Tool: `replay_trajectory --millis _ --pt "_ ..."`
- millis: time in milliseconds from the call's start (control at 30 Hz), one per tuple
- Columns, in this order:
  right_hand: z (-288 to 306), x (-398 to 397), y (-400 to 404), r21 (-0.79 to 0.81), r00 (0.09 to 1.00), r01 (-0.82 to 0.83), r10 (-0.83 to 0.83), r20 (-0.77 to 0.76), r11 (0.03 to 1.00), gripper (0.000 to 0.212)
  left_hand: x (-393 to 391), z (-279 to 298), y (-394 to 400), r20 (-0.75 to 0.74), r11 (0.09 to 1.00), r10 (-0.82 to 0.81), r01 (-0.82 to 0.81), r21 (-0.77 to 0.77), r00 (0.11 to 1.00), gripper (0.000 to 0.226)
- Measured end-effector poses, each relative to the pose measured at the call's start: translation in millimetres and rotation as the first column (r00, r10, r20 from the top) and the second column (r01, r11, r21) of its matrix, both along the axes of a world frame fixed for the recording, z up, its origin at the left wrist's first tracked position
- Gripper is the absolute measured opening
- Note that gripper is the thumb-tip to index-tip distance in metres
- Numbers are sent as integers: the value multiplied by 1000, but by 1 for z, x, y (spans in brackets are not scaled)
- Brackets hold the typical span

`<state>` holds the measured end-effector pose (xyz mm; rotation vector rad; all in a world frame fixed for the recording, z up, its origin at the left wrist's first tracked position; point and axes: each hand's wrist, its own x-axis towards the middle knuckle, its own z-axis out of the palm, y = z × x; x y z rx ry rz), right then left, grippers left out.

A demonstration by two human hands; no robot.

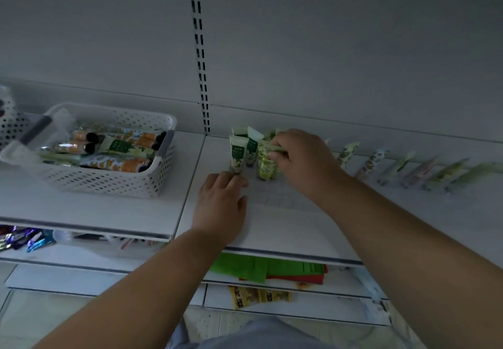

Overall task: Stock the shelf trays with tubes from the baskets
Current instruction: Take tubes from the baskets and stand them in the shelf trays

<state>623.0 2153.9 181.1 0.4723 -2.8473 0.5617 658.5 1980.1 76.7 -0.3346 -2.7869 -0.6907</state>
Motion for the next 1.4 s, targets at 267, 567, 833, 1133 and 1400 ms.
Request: replay_trajectory --millis 267,567,833,1133,1400 --pt "-10 10 -11 112 990 124 -115 -82 986 28 -3 -1 -3 -35 999 -32 33 14 999 27" --pt "33 33 -55 -49 985 -88 80 -154 995 30 21 39 -51 -82 989 15 -3 146 997 21" --pt "54 47 -210 -96 927 -365 352 -132 926 37 73 59 -202 -75 943 321 -311 120 944 21" --pt "42 45 -409 -156 925 -379 372 -74 912 38 82 63 -415 -78 917 390 -378 128 918 25" --pt "39 2 -495 -108 948 -312 317 31 944 32 34 80 -515 -24 932 346 -340 128 938 28"
